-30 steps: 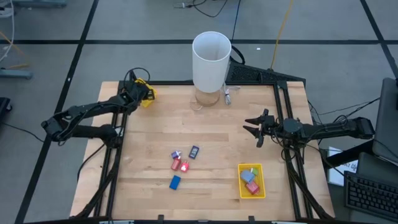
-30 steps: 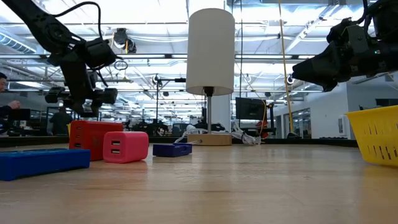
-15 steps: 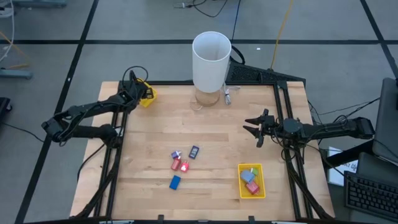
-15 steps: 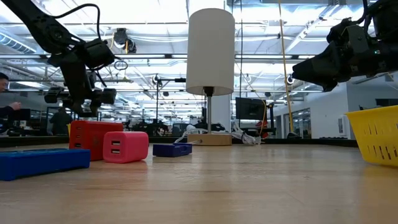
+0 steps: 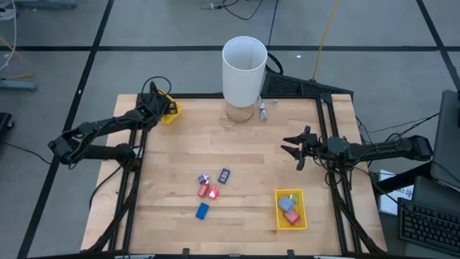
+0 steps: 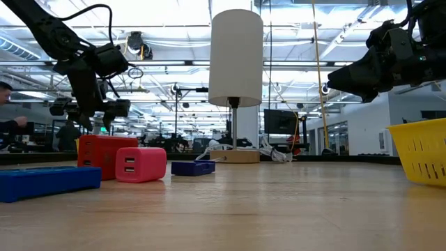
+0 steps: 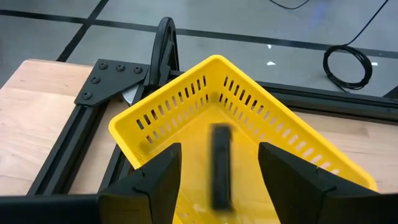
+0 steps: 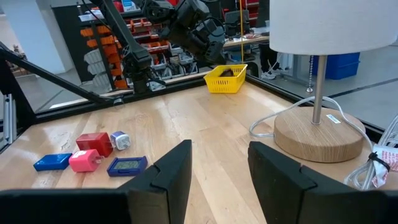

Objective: Pick & Place Office items
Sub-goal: Put the violet charger adapter into the bottom yellow bin

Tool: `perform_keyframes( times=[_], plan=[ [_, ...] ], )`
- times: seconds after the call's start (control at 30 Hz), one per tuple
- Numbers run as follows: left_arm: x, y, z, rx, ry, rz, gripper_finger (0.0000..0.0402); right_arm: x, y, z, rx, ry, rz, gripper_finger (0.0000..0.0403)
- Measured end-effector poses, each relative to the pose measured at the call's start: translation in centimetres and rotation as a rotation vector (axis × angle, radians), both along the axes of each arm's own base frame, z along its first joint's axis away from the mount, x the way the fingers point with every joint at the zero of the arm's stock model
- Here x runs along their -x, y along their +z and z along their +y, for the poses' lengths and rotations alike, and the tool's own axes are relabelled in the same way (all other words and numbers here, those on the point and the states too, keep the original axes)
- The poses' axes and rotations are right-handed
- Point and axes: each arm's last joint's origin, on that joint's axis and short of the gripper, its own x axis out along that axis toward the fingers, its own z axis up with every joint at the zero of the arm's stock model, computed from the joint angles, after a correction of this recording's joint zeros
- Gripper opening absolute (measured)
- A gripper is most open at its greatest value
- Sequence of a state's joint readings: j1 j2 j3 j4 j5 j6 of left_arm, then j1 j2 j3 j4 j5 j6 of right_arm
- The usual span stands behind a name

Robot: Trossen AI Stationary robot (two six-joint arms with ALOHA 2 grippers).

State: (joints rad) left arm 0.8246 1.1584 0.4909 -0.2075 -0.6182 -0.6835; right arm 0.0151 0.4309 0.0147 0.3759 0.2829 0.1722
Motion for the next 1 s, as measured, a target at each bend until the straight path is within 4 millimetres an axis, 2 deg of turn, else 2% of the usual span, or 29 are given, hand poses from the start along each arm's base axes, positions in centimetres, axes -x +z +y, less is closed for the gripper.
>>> perform_keyframes(
  times=[0.77, 1.0],
  plan=[
    [0.0, 0.0, -0.1, 0.015, -0.027, 0.014, 0.0151, 0.0, 0.0, 0.0, 0.0, -0.001, 0.002, 0.0146],
    [-1.4, 0.3, -0.7, 0.0, -0.193, 0.028, 0.0134, 0.0, 0.0, 0.0, 0.0, -0.002, 0.002, 0.0146]
  ],
)
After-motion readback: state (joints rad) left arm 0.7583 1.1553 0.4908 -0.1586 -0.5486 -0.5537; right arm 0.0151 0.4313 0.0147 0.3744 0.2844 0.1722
